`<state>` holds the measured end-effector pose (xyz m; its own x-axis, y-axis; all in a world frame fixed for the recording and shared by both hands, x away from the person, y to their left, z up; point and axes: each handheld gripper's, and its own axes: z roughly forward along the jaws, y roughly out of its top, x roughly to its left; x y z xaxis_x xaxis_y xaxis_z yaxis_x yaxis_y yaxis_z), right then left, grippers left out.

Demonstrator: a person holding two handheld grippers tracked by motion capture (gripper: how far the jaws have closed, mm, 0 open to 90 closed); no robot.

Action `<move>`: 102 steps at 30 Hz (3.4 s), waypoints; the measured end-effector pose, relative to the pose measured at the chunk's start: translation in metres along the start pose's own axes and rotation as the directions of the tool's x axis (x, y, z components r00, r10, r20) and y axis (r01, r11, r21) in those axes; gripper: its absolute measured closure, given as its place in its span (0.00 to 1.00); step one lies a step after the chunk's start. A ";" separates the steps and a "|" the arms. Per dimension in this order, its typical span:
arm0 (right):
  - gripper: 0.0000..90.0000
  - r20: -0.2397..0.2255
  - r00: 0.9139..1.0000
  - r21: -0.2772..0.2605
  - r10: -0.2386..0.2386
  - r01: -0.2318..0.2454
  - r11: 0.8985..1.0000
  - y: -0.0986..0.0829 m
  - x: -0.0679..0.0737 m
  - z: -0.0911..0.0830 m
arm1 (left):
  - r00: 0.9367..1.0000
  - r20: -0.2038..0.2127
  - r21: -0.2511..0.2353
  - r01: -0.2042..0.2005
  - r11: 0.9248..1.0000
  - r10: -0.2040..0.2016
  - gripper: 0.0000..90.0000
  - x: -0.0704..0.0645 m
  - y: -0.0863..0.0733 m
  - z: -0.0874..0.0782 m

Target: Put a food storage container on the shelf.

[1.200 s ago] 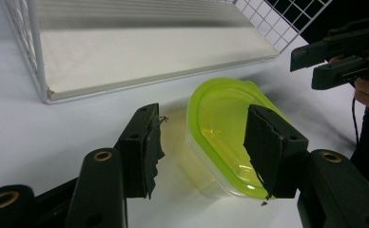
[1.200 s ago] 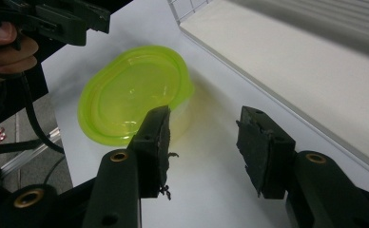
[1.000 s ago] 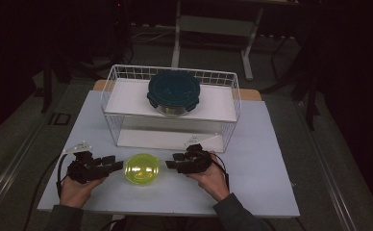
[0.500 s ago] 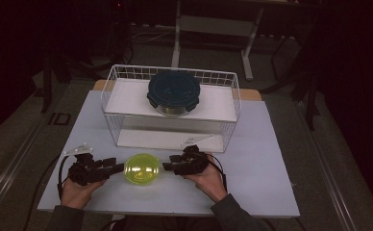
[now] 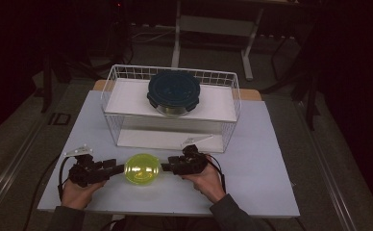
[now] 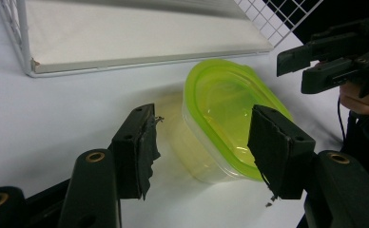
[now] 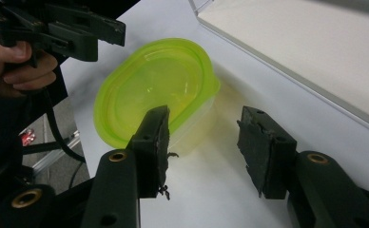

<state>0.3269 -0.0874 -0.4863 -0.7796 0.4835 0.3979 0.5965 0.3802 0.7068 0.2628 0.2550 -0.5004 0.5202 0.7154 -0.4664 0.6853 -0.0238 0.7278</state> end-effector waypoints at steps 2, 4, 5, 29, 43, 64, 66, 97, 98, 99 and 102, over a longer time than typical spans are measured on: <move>0.59 -0.003 1.000 0.002 0.003 -0.003 1.000 0.000 0.000 0.001 | 1.000 0.000 -0.001 0.000 1.000 0.000 0.48 0.000 -0.001 0.000; 0.59 -0.010 1.000 0.005 0.007 -0.007 1.000 -0.001 0.000 0.002 | 1.000 0.006 0.003 0.006 1.000 -0.006 0.49 0.001 -0.003 0.001; 0.60 -0.012 1.000 0.006 0.011 -0.010 1.000 -0.001 0.000 0.003 | 1.000 0.009 0.005 0.009 1.000 -0.009 0.49 0.001 -0.003 0.002; 0.74 -0.189 0.965 0.072 0.183 -0.172 0.982 -0.004 -0.013 0.027 | 0.995 0.086 0.119 0.036 0.992 -0.046 0.70 -0.005 -0.007 0.021; 0.89 -0.177 0.968 0.054 0.178 -0.171 0.984 -0.005 -0.007 0.023 | 0.997 0.071 0.103 0.009 0.995 -0.017 0.86 -0.016 -0.004 0.016; 0.90 -0.087 0.995 -0.068 0.046 -0.052 0.996 0.012 0.006 -0.020 | 0.994 0.056 0.008 -0.098 0.995 0.098 0.91 -0.050 0.030 0.012; 0.90 -0.080 0.996 -0.078 0.041 -0.048 0.996 0.014 0.007 -0.026 | 0.992 0.059 0.001 -0.108 0.994 0.107 0.91 -0.053 0.033 0.012; 0.90 -0.010 0.998 -0.195 -0.069 0.066 0.979 0.053 0.023 -0.104 | 0.963 0.055 -0.115 -0.257 0.960 0.264 0.91 -0.111 0.094 -0.001; 0.90 -0.007 0.997 -0.199 -0.072 0.069 0.978 0.055 0.024 -0.106 | 0.962 0.053 -0.119 -0.260 0.958 0.268 0.91 -0.113 0.096 -0.002; 0.90 -0.006 0.997 -0.203 -0.075 0.072 0.977 0.056 0.025 -0.108 | 0.961 0.053 -0.123 -0.264 0.957 0.272 0.91 -0.115 0.098 -0.003; 0.90 -0.002 0.996 -0.214 -0.085 0.083 0.973 0.061 0.028 -0.114 | 0.959 0.054 -0.133 -0.270 0.954 0.279 0.91 -0.119 0.104 -0.006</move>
<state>0.3196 -0.1406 -0.3650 -0.8277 0.4484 0.3374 0.4754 0.2409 0.8462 0.2692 0.1718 -0.3662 0.7178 0.6412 -0.2713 0.4455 -0.1235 0.8867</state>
